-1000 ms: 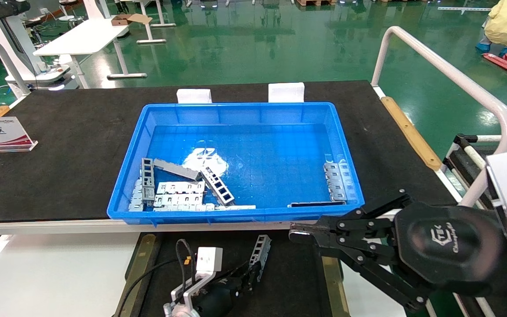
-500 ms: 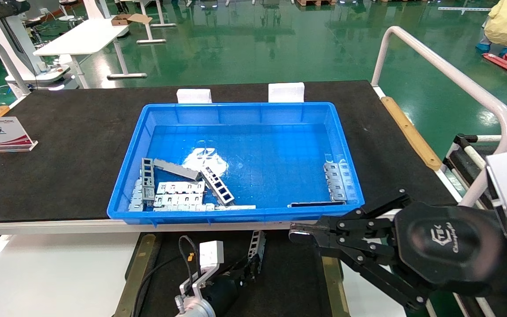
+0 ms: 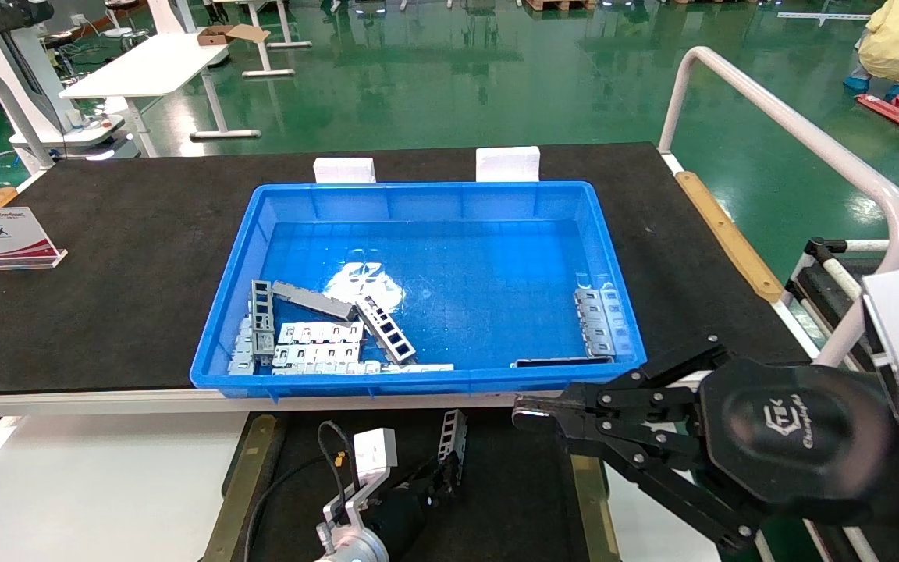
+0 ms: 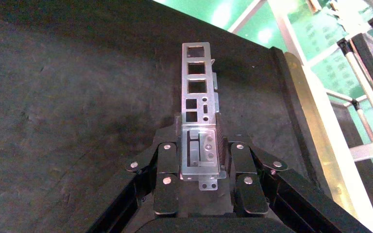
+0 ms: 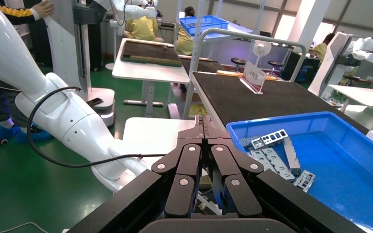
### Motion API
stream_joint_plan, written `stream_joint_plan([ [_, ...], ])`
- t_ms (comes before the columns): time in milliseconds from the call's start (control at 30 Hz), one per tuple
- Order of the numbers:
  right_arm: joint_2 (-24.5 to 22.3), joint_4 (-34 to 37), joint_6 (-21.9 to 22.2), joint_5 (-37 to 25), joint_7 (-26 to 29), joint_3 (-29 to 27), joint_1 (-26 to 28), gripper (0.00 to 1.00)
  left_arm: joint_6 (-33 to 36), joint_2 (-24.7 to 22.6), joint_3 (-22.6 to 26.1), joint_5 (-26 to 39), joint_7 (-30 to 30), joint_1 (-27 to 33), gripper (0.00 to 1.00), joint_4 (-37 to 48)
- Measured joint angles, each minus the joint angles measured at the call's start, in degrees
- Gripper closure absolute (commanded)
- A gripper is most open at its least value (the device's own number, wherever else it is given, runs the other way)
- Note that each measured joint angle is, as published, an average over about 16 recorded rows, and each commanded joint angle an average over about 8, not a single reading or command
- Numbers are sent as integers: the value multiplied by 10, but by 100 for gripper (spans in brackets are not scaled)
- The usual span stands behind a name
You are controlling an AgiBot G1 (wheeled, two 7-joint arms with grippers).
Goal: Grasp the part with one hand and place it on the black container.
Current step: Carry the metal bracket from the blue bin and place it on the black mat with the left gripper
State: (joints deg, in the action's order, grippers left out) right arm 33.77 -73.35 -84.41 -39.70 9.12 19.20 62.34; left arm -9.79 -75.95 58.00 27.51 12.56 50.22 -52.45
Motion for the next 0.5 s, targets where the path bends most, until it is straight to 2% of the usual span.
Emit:
stream_joint_plan([
  [67, 0, 0, 0, 0, 0, 0, 0, 1, 0, -2, 0, 0, 1, 0, 29, 3],
  [100, 0, 0, 0, 0, 0, 0, 0, 0, 0, -2, 0, 0, 2, 0, 17, 4],
  [167, 0, 0, 0, 0, 0, 0, 0, 0, 0, -3, 0, -1, 3, 0, 1, 6],
  [500, 0, 0, 0, 0, 0, 0, 0, 0, 2, -3, 5, -1, 8, 2, 0, 8],
])
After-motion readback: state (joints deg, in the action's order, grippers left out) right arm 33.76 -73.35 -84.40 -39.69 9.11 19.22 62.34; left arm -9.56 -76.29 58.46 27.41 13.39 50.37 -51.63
